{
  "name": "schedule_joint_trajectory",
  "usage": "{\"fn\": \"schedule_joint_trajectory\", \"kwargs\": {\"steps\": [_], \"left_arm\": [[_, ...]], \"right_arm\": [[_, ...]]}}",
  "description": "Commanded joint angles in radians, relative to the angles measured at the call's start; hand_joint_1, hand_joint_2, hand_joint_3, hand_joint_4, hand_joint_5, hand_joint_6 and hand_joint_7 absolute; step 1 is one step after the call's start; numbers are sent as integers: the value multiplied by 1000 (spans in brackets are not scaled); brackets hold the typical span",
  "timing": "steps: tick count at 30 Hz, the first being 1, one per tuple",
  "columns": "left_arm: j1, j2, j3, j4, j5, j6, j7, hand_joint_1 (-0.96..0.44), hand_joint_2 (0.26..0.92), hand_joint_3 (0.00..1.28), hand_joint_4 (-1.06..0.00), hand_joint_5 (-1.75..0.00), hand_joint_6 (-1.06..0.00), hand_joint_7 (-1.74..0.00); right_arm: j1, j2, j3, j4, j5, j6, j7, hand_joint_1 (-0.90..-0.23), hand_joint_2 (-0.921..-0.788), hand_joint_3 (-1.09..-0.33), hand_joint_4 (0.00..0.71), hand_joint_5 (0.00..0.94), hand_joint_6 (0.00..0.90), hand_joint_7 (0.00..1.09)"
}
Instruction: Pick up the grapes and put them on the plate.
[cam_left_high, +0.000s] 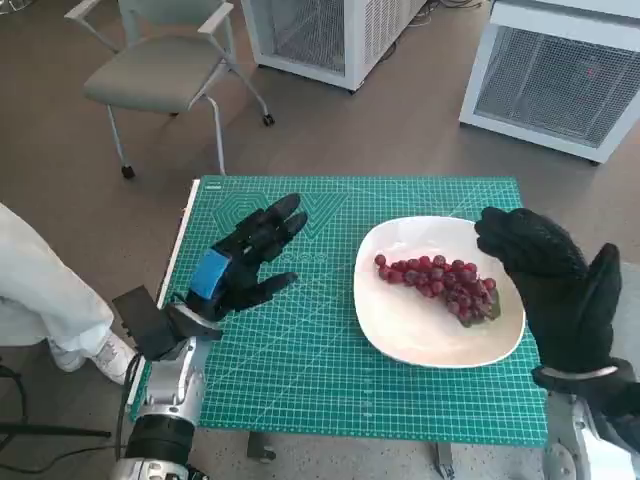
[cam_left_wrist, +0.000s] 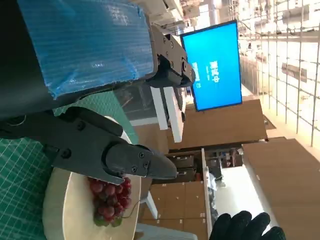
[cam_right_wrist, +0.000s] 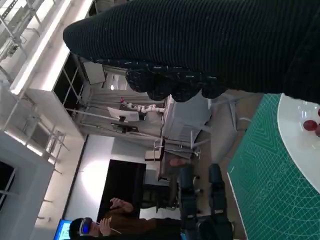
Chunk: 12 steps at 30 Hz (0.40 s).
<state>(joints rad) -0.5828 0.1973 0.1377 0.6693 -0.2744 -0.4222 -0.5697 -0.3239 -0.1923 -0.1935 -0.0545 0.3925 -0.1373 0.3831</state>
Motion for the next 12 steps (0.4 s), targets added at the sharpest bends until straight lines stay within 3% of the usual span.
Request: {"fn": "schedule_joint_trajectory", "kwargs": {"steps": [1, 12], "left_arm": [[14, -1, 9, -28, -10, 2, -5, -449, 921, 110, -367, -10, -420, -6], [25, 0, 8, -42, -13, -1, -20, -461, 921, 111, -369, -7, -421, -4]], "right_arm": [[5, -6, -2, 20, 6, 5, 12, -352, -921, -604, 417, 844, 229, 1001], [-2, -8, -6, 27, 7, 6, 17, -352, -921, -604, 415, 850, 228, 1002]]}}
